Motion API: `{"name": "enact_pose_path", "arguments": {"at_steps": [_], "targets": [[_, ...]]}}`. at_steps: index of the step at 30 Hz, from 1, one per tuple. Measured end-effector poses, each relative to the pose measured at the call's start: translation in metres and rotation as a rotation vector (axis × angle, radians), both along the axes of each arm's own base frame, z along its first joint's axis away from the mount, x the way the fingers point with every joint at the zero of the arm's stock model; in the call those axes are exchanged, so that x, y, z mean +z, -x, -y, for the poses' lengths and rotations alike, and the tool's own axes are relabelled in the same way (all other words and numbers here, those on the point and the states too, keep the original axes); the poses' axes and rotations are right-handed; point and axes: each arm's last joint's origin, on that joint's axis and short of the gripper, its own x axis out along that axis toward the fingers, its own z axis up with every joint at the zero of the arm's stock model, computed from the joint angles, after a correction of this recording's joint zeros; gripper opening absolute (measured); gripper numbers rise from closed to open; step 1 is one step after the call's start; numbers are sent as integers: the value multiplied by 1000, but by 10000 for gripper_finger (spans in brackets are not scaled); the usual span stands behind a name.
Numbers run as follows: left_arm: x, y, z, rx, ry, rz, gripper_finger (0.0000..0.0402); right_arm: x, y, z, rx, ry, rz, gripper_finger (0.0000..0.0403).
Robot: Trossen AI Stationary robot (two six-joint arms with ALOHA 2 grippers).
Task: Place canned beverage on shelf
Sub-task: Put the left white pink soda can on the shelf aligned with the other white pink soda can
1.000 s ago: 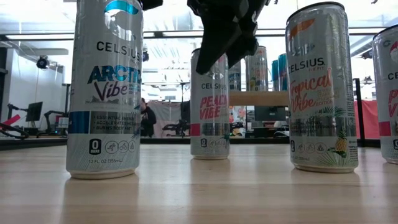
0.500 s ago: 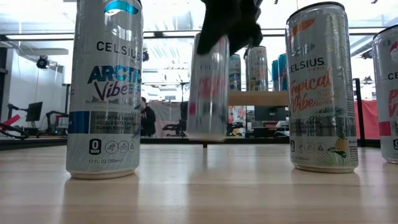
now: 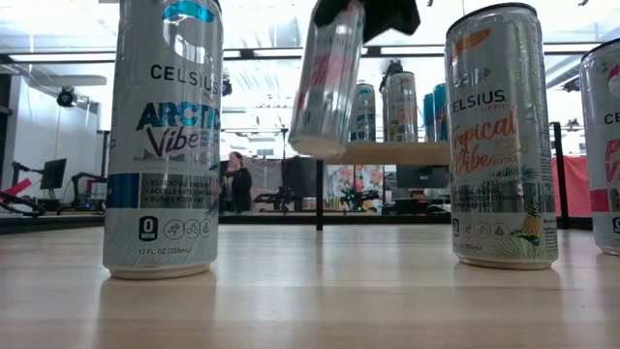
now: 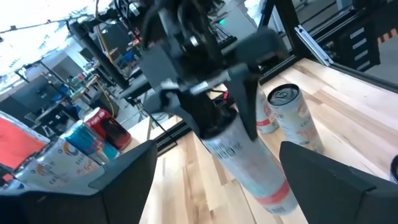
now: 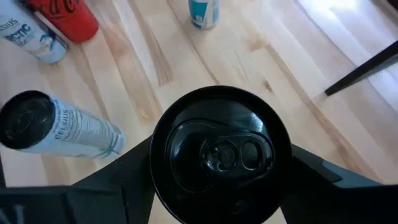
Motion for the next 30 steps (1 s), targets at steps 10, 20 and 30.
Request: {"name": "enact_pose_path", "arguments": {"at_steps": [10,20,30], "targets": [[-1,0,0,-1,-14,-7,323,62,16,8,-14,24,0,243],[1,0,-2,52,-47,14,323,104,39,67,-215,83,-46,243],[1,0,-5,130,-167,15,323,117,50,155,-416,79,-19,243]]}}
